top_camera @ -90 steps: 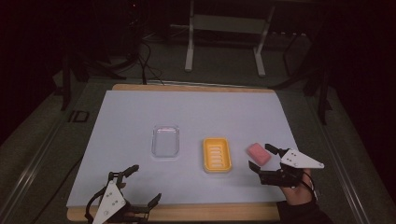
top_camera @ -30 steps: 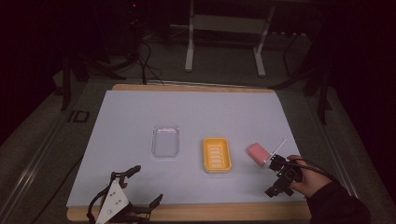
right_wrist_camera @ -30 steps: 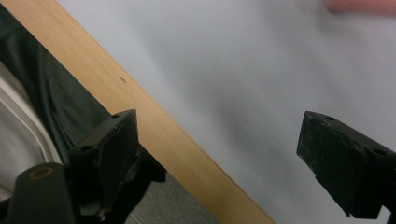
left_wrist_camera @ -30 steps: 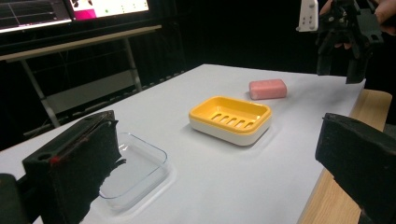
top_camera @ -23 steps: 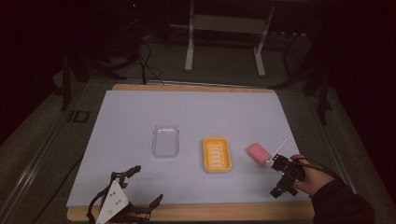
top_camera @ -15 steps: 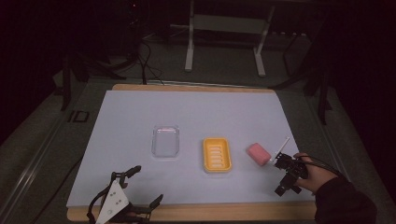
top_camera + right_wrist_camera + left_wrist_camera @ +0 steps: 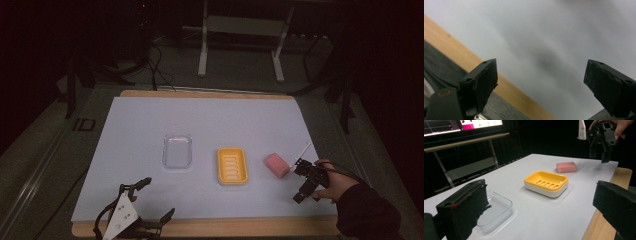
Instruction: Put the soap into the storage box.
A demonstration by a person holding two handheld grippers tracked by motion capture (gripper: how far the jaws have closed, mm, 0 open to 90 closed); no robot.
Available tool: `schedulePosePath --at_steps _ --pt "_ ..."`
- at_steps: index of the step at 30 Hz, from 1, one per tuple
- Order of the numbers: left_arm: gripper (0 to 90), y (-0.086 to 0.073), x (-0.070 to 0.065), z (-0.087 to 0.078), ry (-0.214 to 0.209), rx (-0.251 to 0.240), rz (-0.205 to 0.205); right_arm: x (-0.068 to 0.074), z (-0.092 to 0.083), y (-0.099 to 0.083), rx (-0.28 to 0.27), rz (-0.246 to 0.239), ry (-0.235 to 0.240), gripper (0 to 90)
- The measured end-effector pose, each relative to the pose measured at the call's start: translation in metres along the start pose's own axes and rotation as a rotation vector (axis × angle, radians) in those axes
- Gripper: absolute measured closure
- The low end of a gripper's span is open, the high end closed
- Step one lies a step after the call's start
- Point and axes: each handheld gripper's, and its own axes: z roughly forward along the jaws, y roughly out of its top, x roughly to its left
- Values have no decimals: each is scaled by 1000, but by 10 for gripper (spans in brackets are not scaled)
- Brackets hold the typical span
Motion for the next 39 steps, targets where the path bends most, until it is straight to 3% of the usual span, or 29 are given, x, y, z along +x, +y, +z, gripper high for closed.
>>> schedulePosePath --at_steps 13,24,27,39 --pt "3 0 0 0 -4 1 -2 -6 3 26 -17 31 10 113" --pt "4 -1 0 1 -6 5 -1 -10 -1 51 -127 15 -22 116" --pt "4 -1 0 1 -6 6 -2 -12 -1 57 -158 -10 -37 116" --pt "3 -1 0 1 -9 12 -1 -26 13 77 -172 13 -35 151"
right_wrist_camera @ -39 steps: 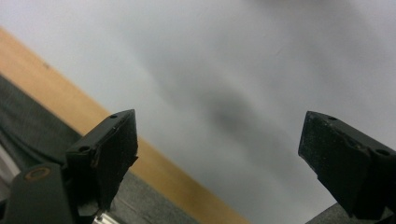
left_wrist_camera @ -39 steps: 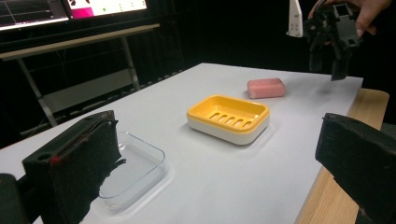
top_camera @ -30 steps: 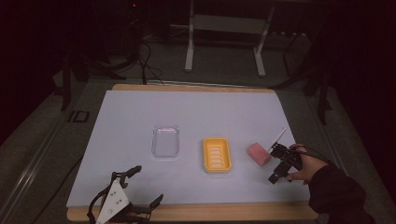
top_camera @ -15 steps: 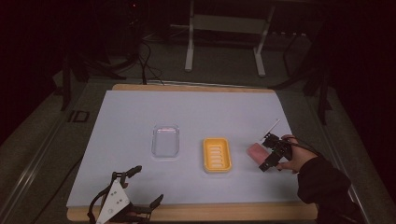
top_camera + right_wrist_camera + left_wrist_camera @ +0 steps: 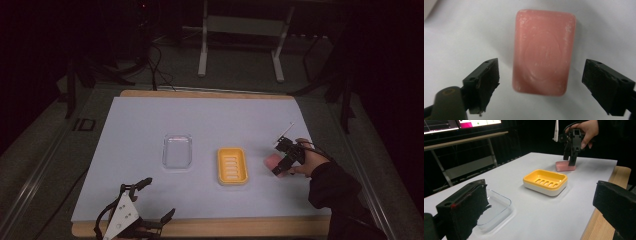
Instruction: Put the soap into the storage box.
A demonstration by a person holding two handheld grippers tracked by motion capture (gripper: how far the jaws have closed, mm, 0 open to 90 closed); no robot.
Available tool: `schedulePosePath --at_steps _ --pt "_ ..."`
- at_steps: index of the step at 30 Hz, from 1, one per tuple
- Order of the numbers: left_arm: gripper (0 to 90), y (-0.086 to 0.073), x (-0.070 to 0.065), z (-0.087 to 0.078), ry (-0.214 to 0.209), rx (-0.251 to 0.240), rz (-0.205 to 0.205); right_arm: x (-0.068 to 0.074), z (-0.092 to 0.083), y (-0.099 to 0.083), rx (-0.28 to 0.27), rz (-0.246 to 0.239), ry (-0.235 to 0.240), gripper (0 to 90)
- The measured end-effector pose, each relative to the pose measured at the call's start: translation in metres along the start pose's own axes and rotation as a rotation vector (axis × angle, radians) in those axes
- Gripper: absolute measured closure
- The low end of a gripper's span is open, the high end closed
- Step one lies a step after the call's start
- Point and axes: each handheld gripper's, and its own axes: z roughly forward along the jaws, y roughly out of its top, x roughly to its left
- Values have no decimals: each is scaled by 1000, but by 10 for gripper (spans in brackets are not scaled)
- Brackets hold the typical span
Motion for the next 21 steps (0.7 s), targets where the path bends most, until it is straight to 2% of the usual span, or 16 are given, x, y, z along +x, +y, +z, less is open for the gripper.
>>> schedulePosePath --at_steps 2,5,8,14,17,21 --pt "3 0 0 0 -1 -1 -1 -1 4 2 3 -9 0 157" --pt "4 0 0 0 -2 0 -1 -2 7 5 3 -1 5 218" --pt "4 0 0 1 -3 0 0 -2 9 6 2 20 3 229" --pt "3 0 -1 0 -5 0 1 -4 16 11 39 38 -21 263" --pt "4 0 -1 0 -5 1 1 -5 19 12 45 57 -13 266" --pt "3 0 -1 0 -5 3 2 -2 23 14 65 52 -28 279"
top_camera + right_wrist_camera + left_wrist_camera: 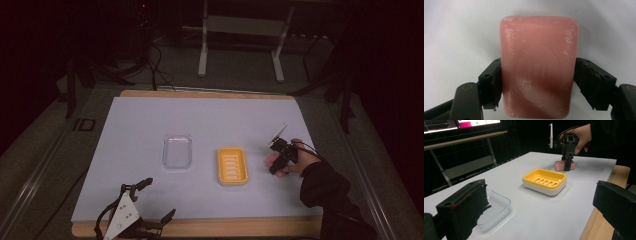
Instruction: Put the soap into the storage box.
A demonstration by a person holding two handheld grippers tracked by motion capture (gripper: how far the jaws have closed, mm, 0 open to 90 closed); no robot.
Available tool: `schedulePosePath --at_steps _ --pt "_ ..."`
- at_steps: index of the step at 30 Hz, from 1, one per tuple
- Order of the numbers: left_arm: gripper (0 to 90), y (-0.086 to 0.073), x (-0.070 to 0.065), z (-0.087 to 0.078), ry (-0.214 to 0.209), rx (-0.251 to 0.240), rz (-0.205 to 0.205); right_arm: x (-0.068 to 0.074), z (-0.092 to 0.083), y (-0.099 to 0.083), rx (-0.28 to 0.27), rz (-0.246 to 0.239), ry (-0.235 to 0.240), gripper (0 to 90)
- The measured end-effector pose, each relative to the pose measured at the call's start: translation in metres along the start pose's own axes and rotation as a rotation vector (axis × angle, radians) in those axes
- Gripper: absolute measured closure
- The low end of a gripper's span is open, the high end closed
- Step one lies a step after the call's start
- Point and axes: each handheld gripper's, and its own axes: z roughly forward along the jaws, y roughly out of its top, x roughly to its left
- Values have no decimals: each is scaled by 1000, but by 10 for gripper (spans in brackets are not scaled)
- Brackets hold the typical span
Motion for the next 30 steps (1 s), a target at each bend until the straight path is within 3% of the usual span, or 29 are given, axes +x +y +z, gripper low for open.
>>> schedulePosePath --at_steps 4,10,15,19,30 --pt "4 0 0 0 0 2 1 4 -2 0 -1 -2 -3 371" --pt "4 0 0 0 -1 1 3 7 -2 1 16 168 -8 375" --pt "4 0 0 0 -1 0 3 5 -4 1 10 257 7 376" --pt "4 0 -1 0 -3 -2 3 3 -6 -2 9 270 -25 376" --pt "3 0 -1 0 0 -1 2 0 -27 -11 -8 315 -43 377"
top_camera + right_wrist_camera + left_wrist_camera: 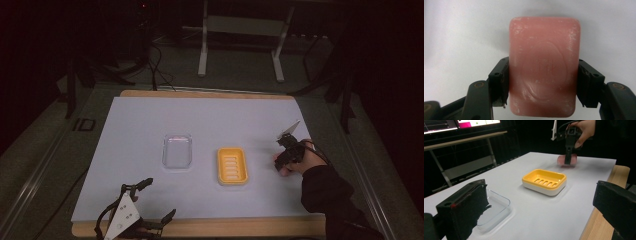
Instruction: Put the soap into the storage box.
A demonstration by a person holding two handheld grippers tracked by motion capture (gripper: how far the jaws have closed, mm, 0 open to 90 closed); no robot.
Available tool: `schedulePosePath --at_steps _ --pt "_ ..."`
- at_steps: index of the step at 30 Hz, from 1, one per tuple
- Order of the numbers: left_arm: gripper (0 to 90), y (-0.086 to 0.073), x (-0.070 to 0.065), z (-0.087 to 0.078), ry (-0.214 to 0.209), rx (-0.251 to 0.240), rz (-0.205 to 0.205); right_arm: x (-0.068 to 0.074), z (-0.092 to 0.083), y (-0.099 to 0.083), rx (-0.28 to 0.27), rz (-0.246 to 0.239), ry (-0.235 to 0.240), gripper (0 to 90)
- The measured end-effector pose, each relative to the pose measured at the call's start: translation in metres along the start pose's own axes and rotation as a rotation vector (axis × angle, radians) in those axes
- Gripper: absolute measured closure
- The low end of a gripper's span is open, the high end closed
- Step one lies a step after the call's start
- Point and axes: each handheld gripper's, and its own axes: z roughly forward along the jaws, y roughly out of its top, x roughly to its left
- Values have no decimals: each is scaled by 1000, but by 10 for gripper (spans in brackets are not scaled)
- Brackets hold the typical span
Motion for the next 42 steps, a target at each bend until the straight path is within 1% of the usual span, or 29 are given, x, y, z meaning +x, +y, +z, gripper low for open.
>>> schedulePosePath --at_steps 4,8,12,14,17,21,25,27,34,38,39,42 --pt "3 0 0 0 5 2 -1 -2 -13 -3 -18 23 -14 377" --pt "4 0 0 -1 5 -2 -7 1 -23 -6 -29 34 -15 376" --pt "4 0 1 -1 10 -1 -12 10 -30 -6 -44 15 -55 376" --pt "4 0 1 -1 9 -3 -13 14 -33 -5 -52 12 -57 377" --pt "4 0 1 0 7 -3 -13 19 -41 -3 -68 10 -48 377" --pt "4 1 0 2 -3 -9 -12 29 -52 1 -94 18 -40 376" --pt "4 2 -1 4 -8 -7 -7 41 -61 6 -121 17 -34 377" --pt "4 2 -1 5 -11 -7 -5 49 -65 9 -127 18 -17 377" --pt "4 3 -1 8 -25 -13 -6 79 -70 15 -169 -3 12 377" --pt "4 4 -1 8 -29 -16 -5 94 -74 19 -201 -8 33 377" --pt "4 4 -1 8 -29 -16 -5 97 -75 20 -210 -3 43 377" --pt "4 4 -1 8 -29 -17 -5 108 -76 22 -225 -7 59 377"
